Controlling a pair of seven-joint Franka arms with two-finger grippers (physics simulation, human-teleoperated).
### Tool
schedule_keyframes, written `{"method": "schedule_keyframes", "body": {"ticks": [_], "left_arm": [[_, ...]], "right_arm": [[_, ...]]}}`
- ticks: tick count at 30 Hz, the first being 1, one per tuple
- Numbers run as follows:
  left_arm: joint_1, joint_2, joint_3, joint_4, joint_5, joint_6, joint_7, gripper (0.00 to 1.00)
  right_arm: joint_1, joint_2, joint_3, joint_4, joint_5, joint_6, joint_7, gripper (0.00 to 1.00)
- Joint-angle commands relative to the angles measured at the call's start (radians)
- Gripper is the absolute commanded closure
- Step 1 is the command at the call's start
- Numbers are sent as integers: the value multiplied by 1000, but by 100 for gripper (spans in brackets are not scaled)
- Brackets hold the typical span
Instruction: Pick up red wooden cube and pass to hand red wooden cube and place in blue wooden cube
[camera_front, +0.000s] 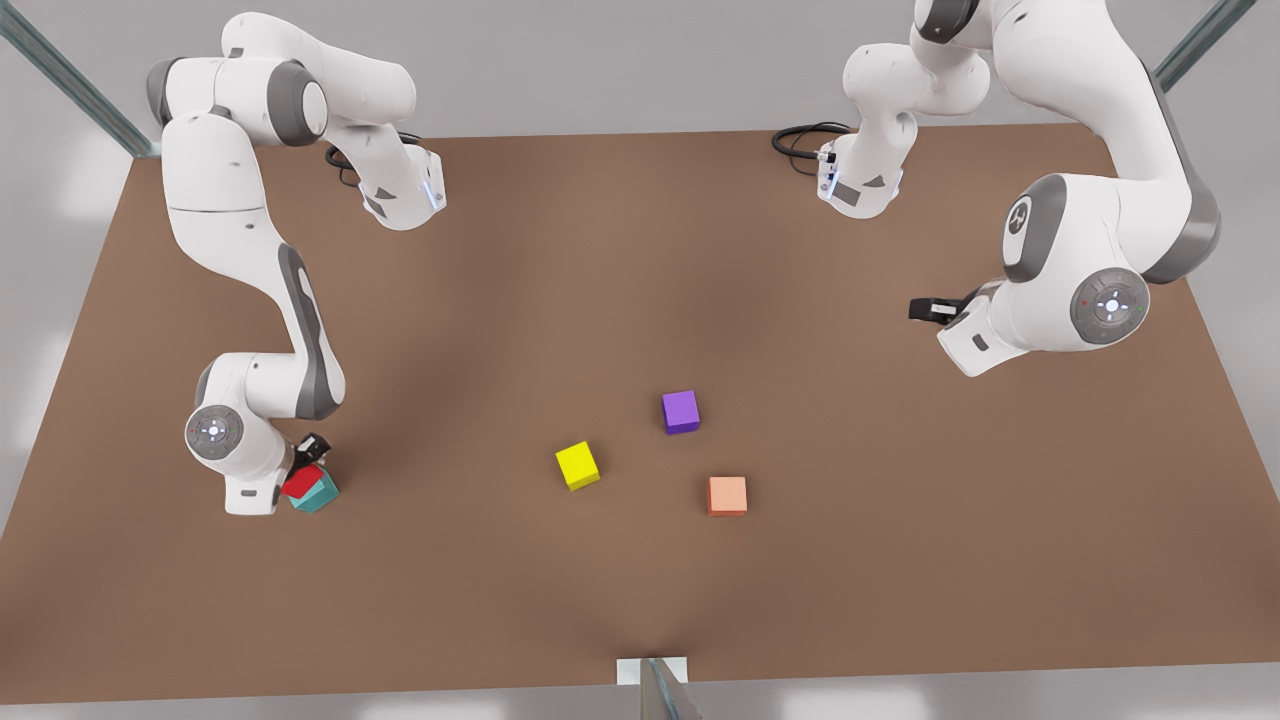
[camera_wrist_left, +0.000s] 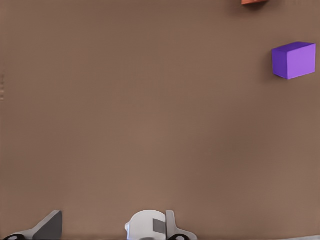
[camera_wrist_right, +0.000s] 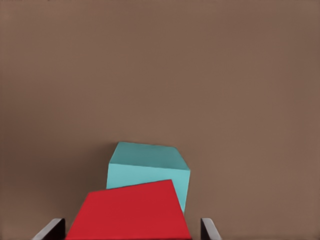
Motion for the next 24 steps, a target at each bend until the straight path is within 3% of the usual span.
{"method": "schedule_keyframes", "body": {"ticks": [1, 9, 11, 12, 14, 15, 16, 19, 24], "left_arm": [[0, -2, 0, 0, 0, -1, -31, 0], [-1, 0, 0, 0, 0, 3, -31, 0], [-1, 0, 0, 0, -3, -2, -31, 0], [-3, 0, 0, 0, -3, -2, -33, 0], [-2, 0, 0, 0, -3, -1, -31, 0], [-1, 0, 0, 0, -3, -1, -31, 0], [-3, 0, 0, 0, -3, -1, -31, 0], [-1, 1, 0, 0, -1, 3, -31, 0], [-3, 1, 0, 0, -3, 4, -31, 0]], "right_arm": [[0, -3, 2, 5, 2, -15, 81, 0], [11, -32, 11, 60, 45, -141, 81, 0], [19, -40, 11, 141, 110, -257, 84, 0], [19, -39, 11, 172, 184, -310, 160, 0], [40, -22, 13, 247, 247, -467, 627, 0], [56, 14, 11, 382, 250, -622, 714, 0], [57, 9, 10, 411, 241, -653, 721, 0], [51, -178, -21, 398, 221, -813, 724, 0], [56, -522, -29, 155, 196, -850, 797, 0]]}}
